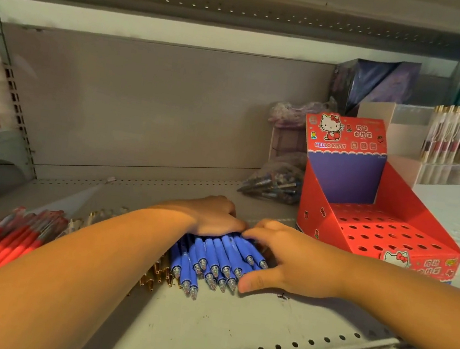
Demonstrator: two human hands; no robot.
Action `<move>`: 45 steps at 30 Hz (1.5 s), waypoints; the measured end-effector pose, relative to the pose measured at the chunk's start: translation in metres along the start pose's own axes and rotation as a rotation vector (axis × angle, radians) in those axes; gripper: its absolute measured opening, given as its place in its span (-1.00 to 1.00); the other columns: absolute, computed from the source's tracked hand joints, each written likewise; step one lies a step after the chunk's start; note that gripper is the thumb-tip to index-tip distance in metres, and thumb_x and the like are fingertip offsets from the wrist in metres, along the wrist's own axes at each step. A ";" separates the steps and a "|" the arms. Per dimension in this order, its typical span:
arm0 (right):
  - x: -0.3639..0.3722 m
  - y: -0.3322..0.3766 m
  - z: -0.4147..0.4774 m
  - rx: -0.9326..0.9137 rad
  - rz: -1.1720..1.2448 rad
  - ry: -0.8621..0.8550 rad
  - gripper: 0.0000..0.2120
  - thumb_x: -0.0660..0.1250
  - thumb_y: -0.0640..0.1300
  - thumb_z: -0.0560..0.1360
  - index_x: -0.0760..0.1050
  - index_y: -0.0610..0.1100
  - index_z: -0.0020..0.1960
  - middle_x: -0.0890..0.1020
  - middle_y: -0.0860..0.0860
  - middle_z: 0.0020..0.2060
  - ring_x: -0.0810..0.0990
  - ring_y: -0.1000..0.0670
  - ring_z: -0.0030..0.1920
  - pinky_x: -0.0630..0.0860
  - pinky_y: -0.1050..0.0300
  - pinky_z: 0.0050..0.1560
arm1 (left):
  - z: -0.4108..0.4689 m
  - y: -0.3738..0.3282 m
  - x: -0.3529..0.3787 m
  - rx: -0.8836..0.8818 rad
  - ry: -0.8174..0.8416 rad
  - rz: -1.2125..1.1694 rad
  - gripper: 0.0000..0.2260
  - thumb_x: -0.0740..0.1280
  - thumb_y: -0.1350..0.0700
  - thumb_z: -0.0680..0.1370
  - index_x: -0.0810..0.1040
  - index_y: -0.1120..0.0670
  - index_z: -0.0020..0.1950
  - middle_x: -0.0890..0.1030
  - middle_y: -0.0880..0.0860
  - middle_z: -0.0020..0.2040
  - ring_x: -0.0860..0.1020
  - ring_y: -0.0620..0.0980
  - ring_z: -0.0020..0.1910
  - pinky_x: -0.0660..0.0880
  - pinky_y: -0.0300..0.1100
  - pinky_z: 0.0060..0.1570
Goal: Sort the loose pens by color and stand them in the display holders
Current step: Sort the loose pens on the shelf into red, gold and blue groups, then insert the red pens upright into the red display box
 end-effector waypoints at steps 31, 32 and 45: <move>0.013 0.143 0.111 0.383 -0.103 -0.066 -0.73 0.33 0.00 0.48 0.59 -0.21 -0.01 0.64 -0.16 -0.13 0.62 -0.13 -0.10 0.51 0.03 -0.22 | -0.263 0.210 -0.058 -0.637 -0.298 -0.084 -0.57 0.27 -0.08 0.57 0.52 0.23 0.25 0.54 0.25 0.26 0.53 0.20 0.18 0.43 -0.12 0.01; 0.013 0.144 0.111 0.416 -0.103 -0.067 -0.76 0.33 -0.03 0.47 0.59 -0.22 -0.09 0.62 -0.14 -0.24 0.60 -0.11 -0.21 0.46 0.07 -0.28 | -0.265 0.215 -0.052 -0.644 -0.272 -0.166 -0.61 0.26 -0.04 0.57 0.56 0.28 0.15 0.63 0.28 0.12 0.61 0.22 0.08 0.49 -0.13 -0.04; 0.011 0.161 0.106 0.444 -0.128 -0.306 -0.70 0.33 0.05 0.49 0.58 -0.21 -0.07 0.65 -0.21 -0.17 0.55 -0.05 -0.27 0.55 0.03 -0.22 | -0.268 0.237 -0.043 -0.686 -0.295 -0.412 -0.61 0.39 -0.12 0.52 0.54 0.23 -0.18 0.66 0.19 -0.33 0.66 0.15 -0.38 0.58 -0.08 -0.37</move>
Point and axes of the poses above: each hand's wrist, its own z-axis towards the middle knuckle, its own x-axis out of the palm, y = z × x, the point moved 3 cm from there along z, towards the middle knuckle
